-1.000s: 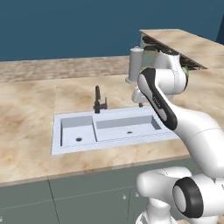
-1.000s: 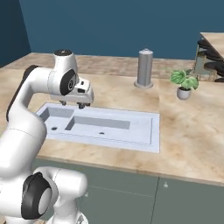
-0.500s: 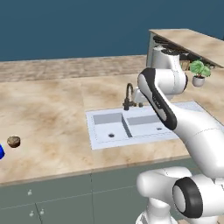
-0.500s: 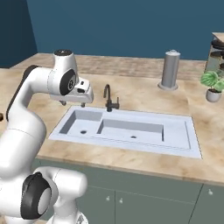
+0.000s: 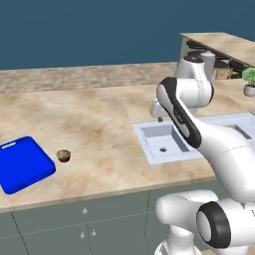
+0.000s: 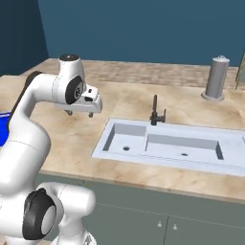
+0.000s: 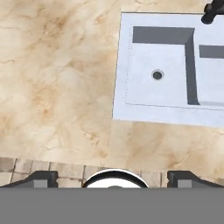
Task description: Place the bowl with donut and the cupcake onto the tray.
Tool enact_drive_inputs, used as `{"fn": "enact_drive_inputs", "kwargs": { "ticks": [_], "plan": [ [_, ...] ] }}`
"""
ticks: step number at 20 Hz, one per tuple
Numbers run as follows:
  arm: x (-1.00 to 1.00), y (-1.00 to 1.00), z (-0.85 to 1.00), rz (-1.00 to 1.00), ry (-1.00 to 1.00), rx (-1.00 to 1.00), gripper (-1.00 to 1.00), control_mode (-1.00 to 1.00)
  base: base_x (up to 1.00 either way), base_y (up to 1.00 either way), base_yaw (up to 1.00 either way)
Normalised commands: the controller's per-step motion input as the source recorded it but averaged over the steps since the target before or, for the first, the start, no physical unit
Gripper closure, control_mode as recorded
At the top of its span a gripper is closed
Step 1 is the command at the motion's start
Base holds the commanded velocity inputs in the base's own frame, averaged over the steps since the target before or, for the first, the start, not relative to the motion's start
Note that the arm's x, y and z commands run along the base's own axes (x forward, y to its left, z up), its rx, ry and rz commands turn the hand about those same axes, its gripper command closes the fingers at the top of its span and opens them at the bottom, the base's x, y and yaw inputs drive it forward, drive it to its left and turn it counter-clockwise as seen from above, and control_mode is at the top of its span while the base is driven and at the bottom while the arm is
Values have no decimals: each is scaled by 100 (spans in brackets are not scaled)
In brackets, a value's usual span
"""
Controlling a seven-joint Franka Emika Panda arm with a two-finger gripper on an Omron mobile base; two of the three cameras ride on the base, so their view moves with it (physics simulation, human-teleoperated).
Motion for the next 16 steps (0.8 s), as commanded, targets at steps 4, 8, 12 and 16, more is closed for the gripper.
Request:
{"fn": "enact_drive_inputs", "kwargs": {
  "ticks": [4,8,12,16],
  "plan": [
    [0,0,0,0,0,0,-100,100,0,77,0],
    [0,0,0,0,0,0,-100,100,0,77,0],
    [0,0,0,0,0,0,-100,100,0,75,0],
    [0,0,0,0,0,0,-100,100,0,75,0]
  ]
}}
